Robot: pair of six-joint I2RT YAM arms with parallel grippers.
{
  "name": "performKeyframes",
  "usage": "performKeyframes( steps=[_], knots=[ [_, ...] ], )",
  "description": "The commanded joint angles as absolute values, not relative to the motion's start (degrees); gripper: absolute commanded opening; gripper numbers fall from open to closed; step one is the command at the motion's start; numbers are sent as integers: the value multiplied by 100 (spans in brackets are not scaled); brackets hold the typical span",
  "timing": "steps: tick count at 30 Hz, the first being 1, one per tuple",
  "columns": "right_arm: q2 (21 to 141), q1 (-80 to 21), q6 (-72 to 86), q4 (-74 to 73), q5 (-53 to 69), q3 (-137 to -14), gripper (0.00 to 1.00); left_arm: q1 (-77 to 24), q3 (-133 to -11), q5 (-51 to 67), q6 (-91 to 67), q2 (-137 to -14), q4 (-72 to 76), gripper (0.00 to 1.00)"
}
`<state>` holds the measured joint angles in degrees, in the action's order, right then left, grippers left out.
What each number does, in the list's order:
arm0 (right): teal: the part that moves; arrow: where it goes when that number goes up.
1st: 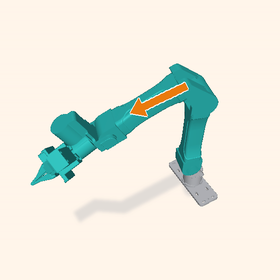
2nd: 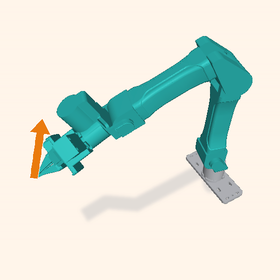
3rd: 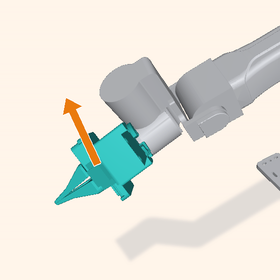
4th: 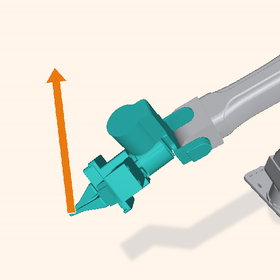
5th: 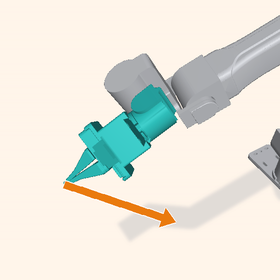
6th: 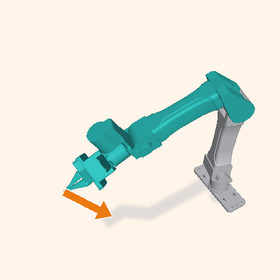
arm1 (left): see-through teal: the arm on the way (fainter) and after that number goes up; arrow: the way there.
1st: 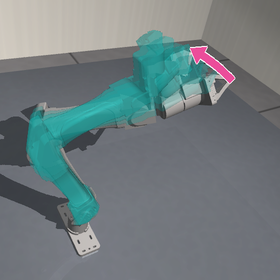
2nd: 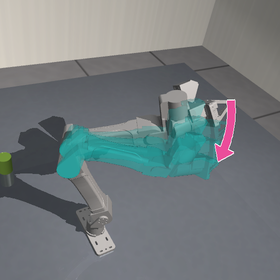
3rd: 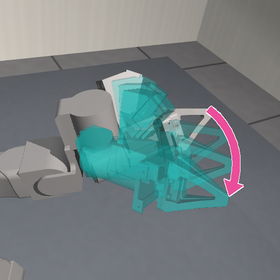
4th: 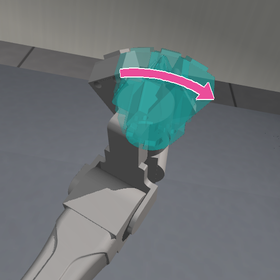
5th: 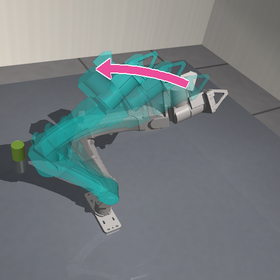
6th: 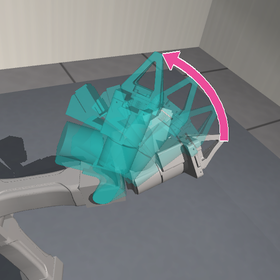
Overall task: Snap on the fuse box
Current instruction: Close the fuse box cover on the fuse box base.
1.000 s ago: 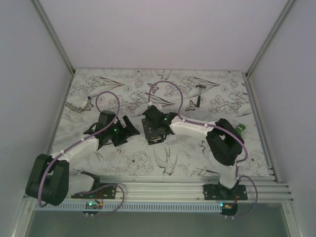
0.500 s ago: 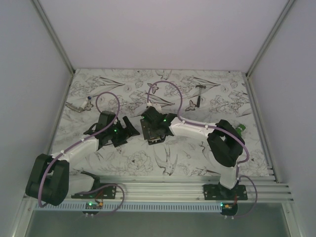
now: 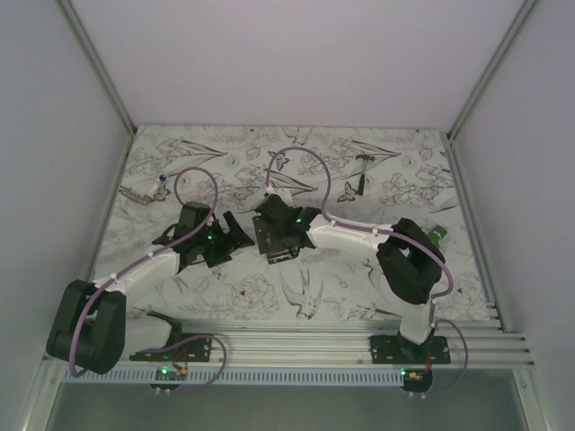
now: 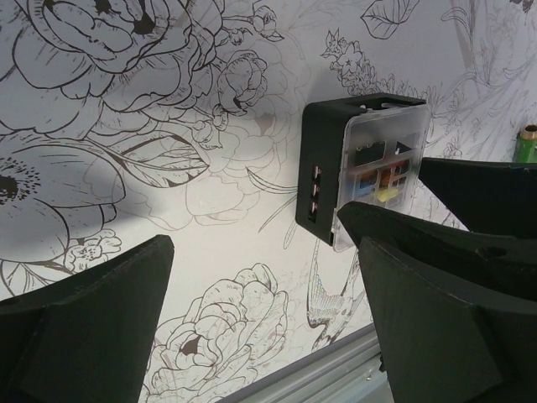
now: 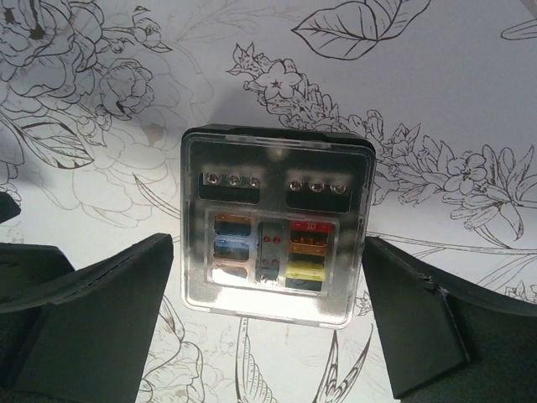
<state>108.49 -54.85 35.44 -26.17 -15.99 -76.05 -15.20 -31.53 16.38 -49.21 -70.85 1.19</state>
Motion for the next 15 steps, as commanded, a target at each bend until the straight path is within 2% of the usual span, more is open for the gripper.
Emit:
performKeyframes(
  steps=[1,10,15],
  knots=[
    [10899,-5590,3726,-2348,-1720,-7704,100,-1468,-3076,1616,-4878,-6995,-21,96],
    [10436,-5567,3398,-2267,-1972,-7491,100,-1500,-3164,1751,-4874,-7068,-19,94],
    [9795,-5180,3112,-1706,-1226,-6787,100,-1759,-3460,1877,-4809,-7223,-10,91]
  ],
)
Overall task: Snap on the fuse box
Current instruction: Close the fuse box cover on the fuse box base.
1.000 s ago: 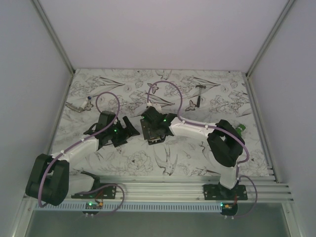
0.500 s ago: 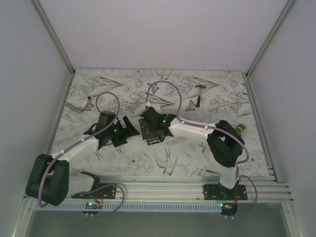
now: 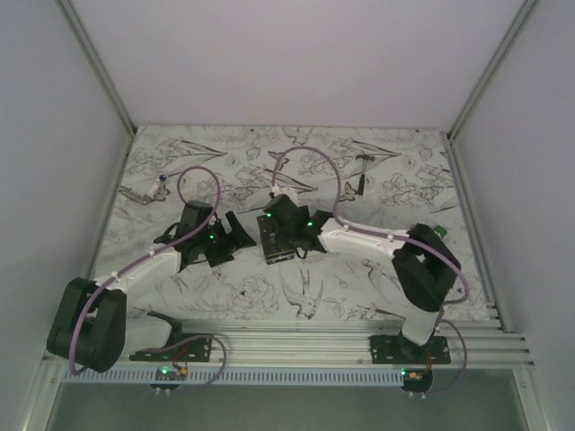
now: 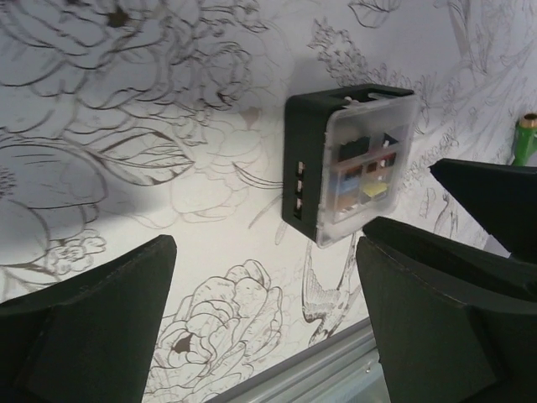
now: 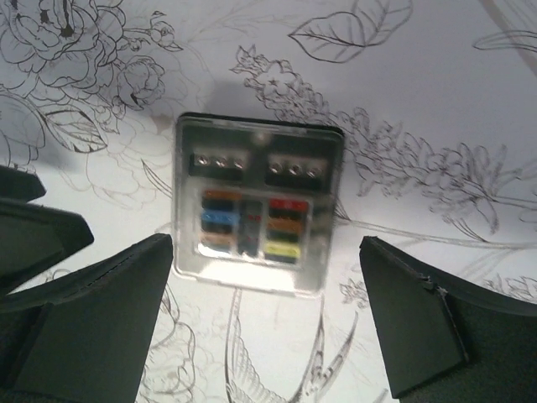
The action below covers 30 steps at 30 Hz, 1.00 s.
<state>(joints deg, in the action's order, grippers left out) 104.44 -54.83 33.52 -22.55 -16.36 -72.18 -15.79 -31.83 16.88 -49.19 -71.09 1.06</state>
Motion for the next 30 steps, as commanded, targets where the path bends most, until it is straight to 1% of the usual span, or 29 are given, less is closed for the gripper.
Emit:
performKeyframes(
  steps=[1,2,4,8,13,16,20,25,30],
  knots=[
    [9651,-5057,3070,-1535,-964,-6593,100,-1826,-3520,1865,-4808,-7435,-3,90],
    [9498,-4925,3029,-1332,-671,-6381,100,-1895,-3577,1848,-4812,-7555,0,88],
    [9275,-4645,2956,-972,-60,-6002,96,-2016,-3721,1838,-4824,-7715,23,83],
    [9038,-4075,2946,-186,1105,-5394,85,-2186,-3961,1808,-4812,-8006,40,71],
    [9214,-3633,2971,364,2013,-5095,73,-2221,-4188,1815,-4764,-8374,35,63],
    [9414,-3526,3002,596,2303,-5039,68,-2247,-4328,1908,-4764,-8653,34,59],
    [9725,-3443,3100,862,2624,-4983,58,-2306,-4469,1996,-4757,-8938,47,54],
    [10051,-3440,3173,1080,2853,-4819,51,-2345,-4500,2044,-4729,-9103,44,49],
    [10283,-3436,3285,1365,3090,-4493,35,-2421,-4464,2109,-4729,-9315,58,40]
  ],
)
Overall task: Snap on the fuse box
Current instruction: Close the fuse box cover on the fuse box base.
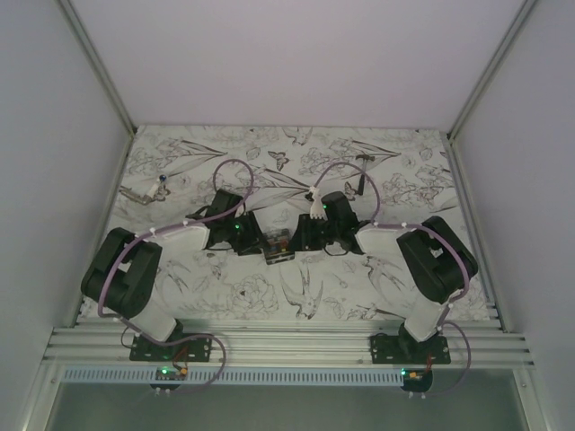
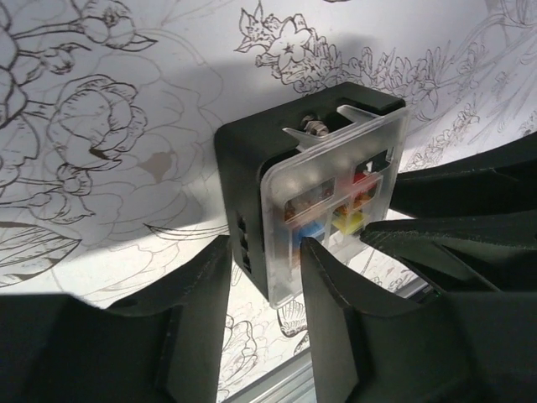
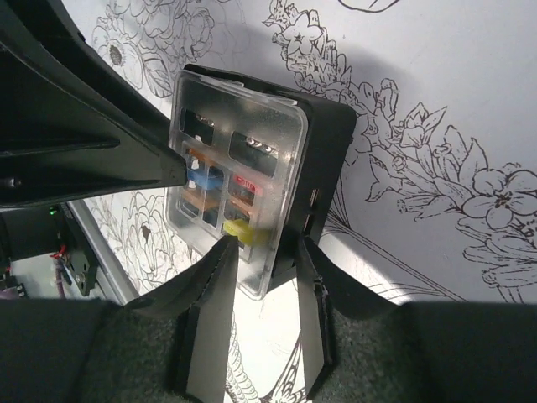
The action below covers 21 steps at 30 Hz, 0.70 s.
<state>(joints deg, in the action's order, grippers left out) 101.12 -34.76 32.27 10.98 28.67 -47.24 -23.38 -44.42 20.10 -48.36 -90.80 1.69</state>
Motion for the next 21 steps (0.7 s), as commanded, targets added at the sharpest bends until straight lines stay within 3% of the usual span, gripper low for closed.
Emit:
performKeyframes(
  steps=[1,14,16,21],
  knots=[
    [10310,-3432,3291,1408,3120,-4420,33,-2437,-4443,2117,-4732,-9336,67,38],
    [9966,-3441,3603,1921,3541,-3194,13,-2736,-3746,2538,-5103,-9499,486,26],
    [9796,-3453,3633,1918,3615,-3068,13,-2786,-3616,2608,-5187,-9440,533,26],
    [9418,-3443,3404,1470,3547,-3249,24,-2800,-3643,2537,-5300,-9050,558,32]
  ],
)
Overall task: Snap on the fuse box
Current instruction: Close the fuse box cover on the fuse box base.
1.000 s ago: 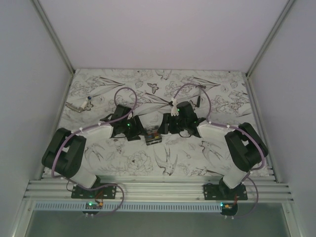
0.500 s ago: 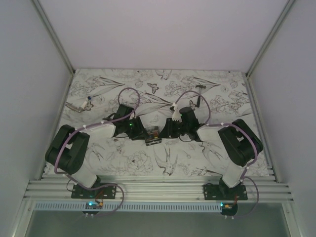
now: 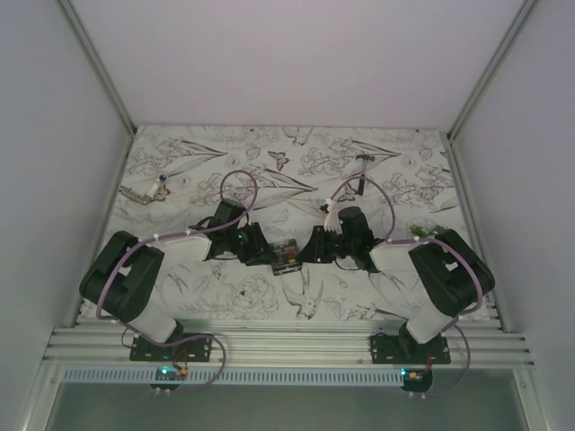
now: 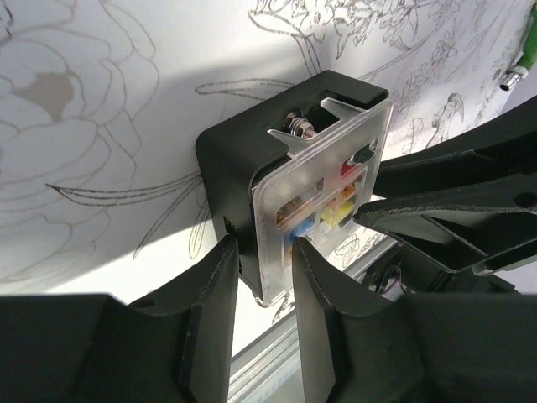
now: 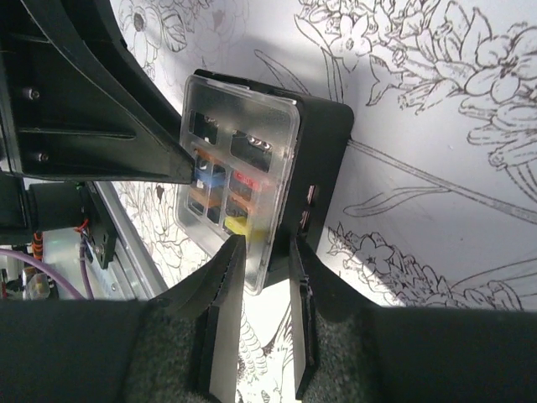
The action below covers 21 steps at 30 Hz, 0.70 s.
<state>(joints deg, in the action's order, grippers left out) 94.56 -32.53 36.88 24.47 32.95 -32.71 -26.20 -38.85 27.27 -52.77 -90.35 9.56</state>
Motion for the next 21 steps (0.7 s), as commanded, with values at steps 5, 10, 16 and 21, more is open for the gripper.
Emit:
performKeyframes(
  steps=[5,10,16,21],
  knots=[
    [9091,-3189,3359,1266,3270,-3540,42,-2644,-3886,2429,-5269,-8747,496,42],
    [9179,-2970,3296,1316,3452,-3904,54,-2570,-4122,2279,-5197,-8734,374,50],
    [9571,-2884,3472,1685,3625,-4188,53,-2524,-4408,2219,-5059,-8911,273,53],
    [9930,-2883,3612,1942,3700,-4277,47,-2524,-4530,2259,-5028,-9222,270,49]
  ],
)
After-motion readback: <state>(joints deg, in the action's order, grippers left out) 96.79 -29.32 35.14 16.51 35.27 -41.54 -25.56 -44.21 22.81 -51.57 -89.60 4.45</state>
